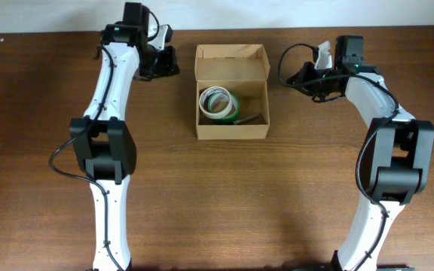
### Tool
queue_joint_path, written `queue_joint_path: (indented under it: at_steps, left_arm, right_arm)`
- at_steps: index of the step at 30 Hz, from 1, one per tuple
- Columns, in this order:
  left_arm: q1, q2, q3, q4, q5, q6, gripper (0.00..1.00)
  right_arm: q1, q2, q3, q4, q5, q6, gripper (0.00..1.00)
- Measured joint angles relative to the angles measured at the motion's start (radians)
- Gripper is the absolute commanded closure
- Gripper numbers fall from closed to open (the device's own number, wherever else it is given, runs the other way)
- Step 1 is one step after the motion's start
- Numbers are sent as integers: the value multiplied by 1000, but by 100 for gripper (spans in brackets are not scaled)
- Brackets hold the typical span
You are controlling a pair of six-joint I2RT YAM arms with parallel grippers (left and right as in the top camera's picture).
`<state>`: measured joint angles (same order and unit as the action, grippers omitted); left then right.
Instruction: Pack container
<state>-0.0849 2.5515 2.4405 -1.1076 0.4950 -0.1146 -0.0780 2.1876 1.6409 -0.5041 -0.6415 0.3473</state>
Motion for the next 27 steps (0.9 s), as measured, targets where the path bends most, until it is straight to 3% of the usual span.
queue_joint_path:
  at_steps: [7, 13, 20, 27]
  left_arm:
    - [48, 175, -1, 72, 317, -90, 99]
    - [61, 247, -8, 274, 531, -214, 99]
    - [56, 248, -8, 449, 654, -375, 99]
    - [52, 248, -8, 519, 699, -475, 98]
  right_arm:
    - [0, 26, 1, 25, -16, 30, 96]
    - [-11, 125, 5, 180, -162, 132, 96]
    - [-26, 248, 5, 407, -345, 327, 96]
    - [-27, 271, 9, 575, -460, 435, 96]
